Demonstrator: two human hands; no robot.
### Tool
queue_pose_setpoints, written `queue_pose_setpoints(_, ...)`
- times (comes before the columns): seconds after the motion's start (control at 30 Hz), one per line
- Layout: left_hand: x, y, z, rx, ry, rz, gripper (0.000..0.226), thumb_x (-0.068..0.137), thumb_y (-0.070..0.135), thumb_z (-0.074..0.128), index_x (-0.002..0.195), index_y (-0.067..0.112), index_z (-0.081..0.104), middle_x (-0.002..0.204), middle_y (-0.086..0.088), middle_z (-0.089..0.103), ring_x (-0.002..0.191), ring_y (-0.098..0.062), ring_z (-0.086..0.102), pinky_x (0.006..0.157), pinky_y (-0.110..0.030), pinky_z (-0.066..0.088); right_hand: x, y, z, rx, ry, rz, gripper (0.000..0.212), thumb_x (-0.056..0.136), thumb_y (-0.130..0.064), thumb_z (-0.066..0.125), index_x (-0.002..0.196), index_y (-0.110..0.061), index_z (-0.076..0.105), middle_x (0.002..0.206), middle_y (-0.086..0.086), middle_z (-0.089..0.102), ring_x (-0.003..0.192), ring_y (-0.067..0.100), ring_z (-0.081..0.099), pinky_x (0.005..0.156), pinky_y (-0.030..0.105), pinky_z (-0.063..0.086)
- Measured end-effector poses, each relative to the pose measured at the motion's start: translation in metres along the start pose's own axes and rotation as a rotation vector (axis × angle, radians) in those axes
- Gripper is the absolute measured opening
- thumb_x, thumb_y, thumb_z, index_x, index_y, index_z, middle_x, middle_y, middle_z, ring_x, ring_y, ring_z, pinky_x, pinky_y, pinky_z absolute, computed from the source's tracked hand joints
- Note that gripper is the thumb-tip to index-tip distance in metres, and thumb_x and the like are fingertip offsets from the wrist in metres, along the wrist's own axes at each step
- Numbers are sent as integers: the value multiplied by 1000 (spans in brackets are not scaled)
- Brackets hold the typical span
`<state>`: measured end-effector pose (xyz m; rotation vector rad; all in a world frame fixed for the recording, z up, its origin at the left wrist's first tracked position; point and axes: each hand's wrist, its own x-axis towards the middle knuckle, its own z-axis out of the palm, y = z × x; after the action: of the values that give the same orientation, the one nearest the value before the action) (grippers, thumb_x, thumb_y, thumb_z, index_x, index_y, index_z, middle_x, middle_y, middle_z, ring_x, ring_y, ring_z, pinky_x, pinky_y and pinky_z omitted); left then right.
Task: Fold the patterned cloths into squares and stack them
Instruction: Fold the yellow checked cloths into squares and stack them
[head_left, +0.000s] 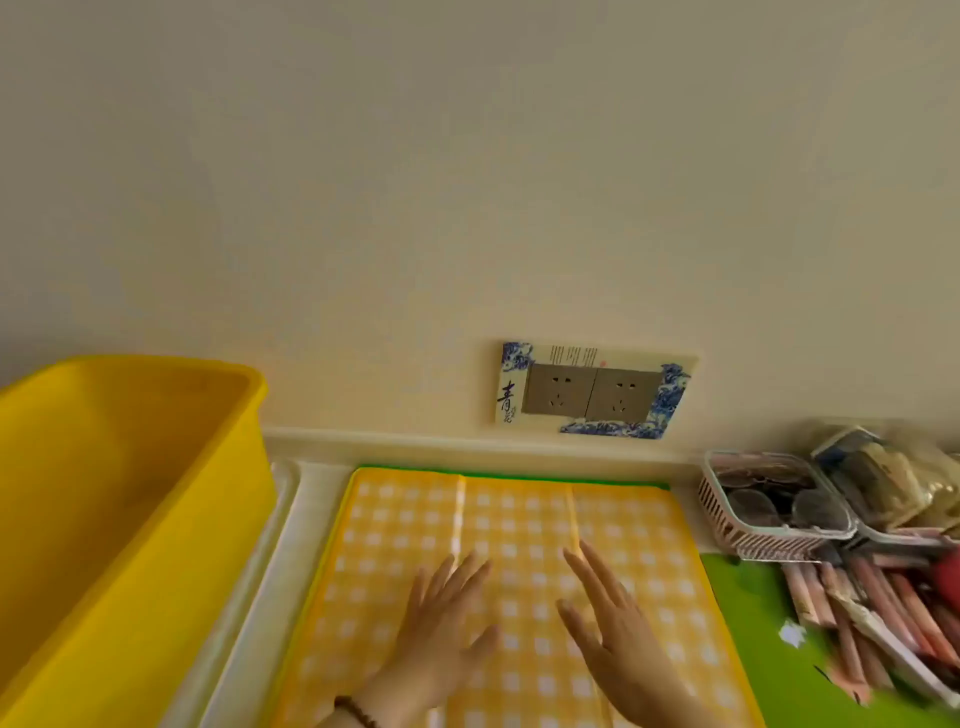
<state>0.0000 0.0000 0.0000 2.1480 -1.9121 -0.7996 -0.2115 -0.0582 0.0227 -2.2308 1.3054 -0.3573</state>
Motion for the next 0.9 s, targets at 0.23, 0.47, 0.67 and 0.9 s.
queue_pose_setpoints(0.23,17,-32,63,266,45,110,64,90,69,21,145,37,27,154,14,21,143,-14,17,107,-45,12,4,52,73,-191,-14,-58,76,76,-81,-2,143,-48,12,153,-23,0,144,1,1,114,18,-6)
queue_pose_setpoints(0.47,26,-37,70,289,225,178,72,80,74,0,145,45,-10,149,25,-27,136,-2,-31,116,-42,-14,4,63,87,-343,78,-158,83,68,-81,-14,143,-51,6,147,-33,-11,140,-6,-15,115,21,-12)
queue_pose_setpoints(0.67,28,-40,73,249,295,228,71,82,72,10,147,41,12,155,21,-1,143,-3,-10,118,-38,-5,4,62,86,-343,53,-174,89,67,-82,-4,145,-44,17,154,-23,9,144,1,1,116,24,-2)
queue_pose_setpoints(0.9,-19,-26,76,238,267,290,60,94,57,30,147,29,26,155,10,20,143,-7,14,117,-35,10,-49,58,78,-274,1,-194,51,97,-48,34,146,-36,26,155,-13,18,142,9,20,116,26,12)
